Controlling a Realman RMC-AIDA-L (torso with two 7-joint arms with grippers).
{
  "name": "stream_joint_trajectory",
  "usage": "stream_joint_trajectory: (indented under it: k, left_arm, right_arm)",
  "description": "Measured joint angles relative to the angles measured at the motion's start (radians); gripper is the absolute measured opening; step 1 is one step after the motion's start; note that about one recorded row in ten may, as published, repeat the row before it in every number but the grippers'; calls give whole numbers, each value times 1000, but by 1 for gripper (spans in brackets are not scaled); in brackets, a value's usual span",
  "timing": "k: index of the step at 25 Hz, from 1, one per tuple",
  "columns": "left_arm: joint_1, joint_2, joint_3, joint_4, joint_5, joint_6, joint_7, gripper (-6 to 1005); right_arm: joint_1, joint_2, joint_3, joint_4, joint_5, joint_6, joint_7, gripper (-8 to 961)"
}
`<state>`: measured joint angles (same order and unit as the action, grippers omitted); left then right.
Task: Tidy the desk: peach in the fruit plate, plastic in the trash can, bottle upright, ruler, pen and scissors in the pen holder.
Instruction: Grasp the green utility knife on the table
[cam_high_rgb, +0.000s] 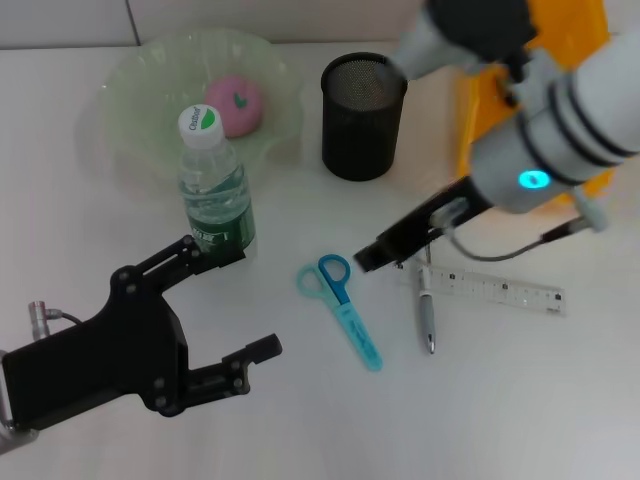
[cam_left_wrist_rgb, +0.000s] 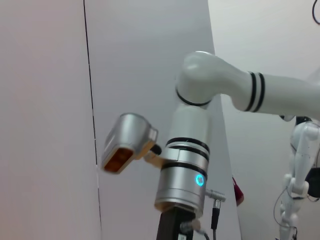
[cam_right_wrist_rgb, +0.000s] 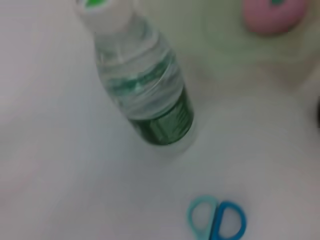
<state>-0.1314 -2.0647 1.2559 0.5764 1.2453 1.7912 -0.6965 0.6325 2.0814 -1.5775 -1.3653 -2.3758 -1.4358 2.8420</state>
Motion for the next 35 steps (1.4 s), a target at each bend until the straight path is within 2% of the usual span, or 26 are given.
stream_joint_trajectory:
  k: [1, 2, 3, 5, 6, 7, 8, 11, 13, 16, 19, 21, 22, 23, 26, 27, 29, 31, 35]
  left_arm:
    - [-2, 0, -10, 1, 0, 12, -6, 828]
    - [-3, 0, -17, 2, 0, 19, -11, 828]
    - [-6, 0, -29, 4, 0, 29, -20, 828]
    - [-14, 0, -48, 7, 0, 45, -42, 827]
    - [-17, 0, -52, 11, 0, 48, -51, 827]
    - [-22, 0, -55, 18, 2, 49, -65, 827]
    - [-24, 0, -54, 35, 5, 50, -82, 827]
    - [-27, -1, -49, 96, 13, 45, -131, 827]
    - [-30, -1, -48, 151, 26, 40, -179, 827]
    - [-46, -2, -48, 246, 76, 20, -265, 827]
    - [-84, -1, -52, 389, 188, -15, -378, 827]
    - [-129, -1, -53, 506, 295, -32, -464, 827]
    - [-200, -1, -53, 599, 406, -34, -528, 827]
    - [-200, -1, -53, 599, 406, -34, -528, 827]
    - [-333, -2, -47, 668, 578, -28, -596, 827]
    - [-381, -2, -42, 675, 635, -19, -613, 827]
    - [-484, -3, -14, 682, 743, 1, -636, 827]
    - [-570, 12, 55, 668, 786, 11, -633, 827]
    - [-697, 47, 182, 640, 829, 5, -594, 827]
  right_arm:
    - [-45, 0, 29, -55, 3, -1, -32, 250]
    - [-133, 0, 83, -147, 29, -2, -101, 262]
    - [-133, 0, 83, -147, 29, -2, -101, 310]
    - [-220, 1, 134, -217, 102, 1, -205, 405]
    - [-264, 2, 157, -237, 163, 3, -276, 452]
    - [-340, 3, 202, -257, 291, 6, -411, 500]
    - [-340, 3, 202, -257, 291, 6, -411, 539]
    - [-458, 2, 312, -226, 529, -23, -624, 657]
    - [-483, 1, 346, -207, 574, -47, -678, 736]
    - [-523, 3, 424, -127, 663, -139, -844, 775]
    - [-551, 2, 483, -15, 721, -210, -1016, 814]
    - [-559, 1, 540, 53, 720, -226, -1077, 814]
    - [-558, -1, 621, 135, 704, -246, -1117, 815]
    - [-558, -1, 621, 135, 704, -246, -1117, 815]
    - [-552, -3, 739, 269, 692, -303, -1208, 814]
    - [-553, -4, 786, 334, 687, -334, -1264, 813]
    - [-554, -3, 797, 354, 680, -344, -1283, 812]
    - [-562, -3, 809, 374, 655, -342, -1297, 811]
    - [-558, -1, 857, 451, 601, -327, -1328, 811]
